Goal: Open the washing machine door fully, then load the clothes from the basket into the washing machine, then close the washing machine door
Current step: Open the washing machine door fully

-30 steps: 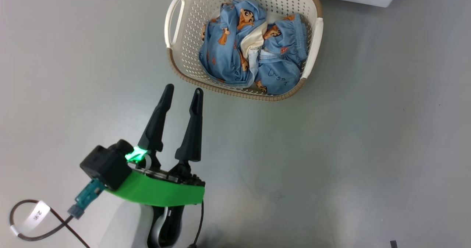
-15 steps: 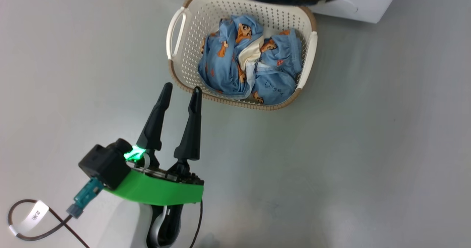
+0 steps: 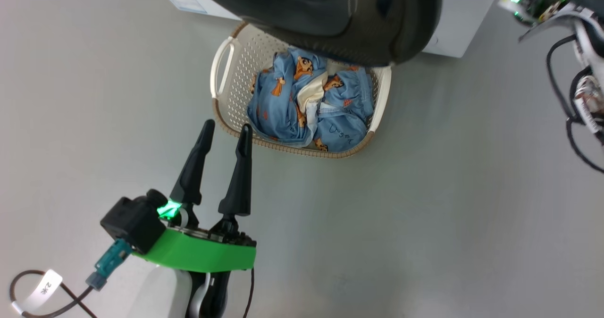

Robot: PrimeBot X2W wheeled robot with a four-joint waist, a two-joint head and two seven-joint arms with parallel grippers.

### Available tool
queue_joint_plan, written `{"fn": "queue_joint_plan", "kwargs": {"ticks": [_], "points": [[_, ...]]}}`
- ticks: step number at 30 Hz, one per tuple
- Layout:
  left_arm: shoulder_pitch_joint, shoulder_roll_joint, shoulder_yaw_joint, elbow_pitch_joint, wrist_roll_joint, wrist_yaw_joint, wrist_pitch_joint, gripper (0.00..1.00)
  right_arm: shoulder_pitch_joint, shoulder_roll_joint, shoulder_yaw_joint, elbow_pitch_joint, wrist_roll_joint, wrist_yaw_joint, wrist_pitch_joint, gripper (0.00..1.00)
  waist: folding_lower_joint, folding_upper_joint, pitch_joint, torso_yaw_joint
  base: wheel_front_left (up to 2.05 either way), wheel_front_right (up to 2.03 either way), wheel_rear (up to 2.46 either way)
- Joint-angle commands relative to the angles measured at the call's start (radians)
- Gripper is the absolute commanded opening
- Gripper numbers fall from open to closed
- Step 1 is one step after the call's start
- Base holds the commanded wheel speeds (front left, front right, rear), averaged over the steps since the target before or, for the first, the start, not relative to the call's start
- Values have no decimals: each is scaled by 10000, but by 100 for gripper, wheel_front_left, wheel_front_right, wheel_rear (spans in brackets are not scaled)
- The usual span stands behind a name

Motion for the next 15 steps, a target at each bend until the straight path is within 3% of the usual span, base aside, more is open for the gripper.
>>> {"fn": "queue_joint_plan", "kwargs": {"ticks": [1,15], "points": [[239,200,379,-142,103,6,-63,100,421,337,204,-402,85,58,159,0,1,0,-173,-39,0,0,0],[623,200,497,-134,246,6,-63,100,1502,683,604,-944,236,58,458,0,1,0,-786,39,0,0,0]]}}
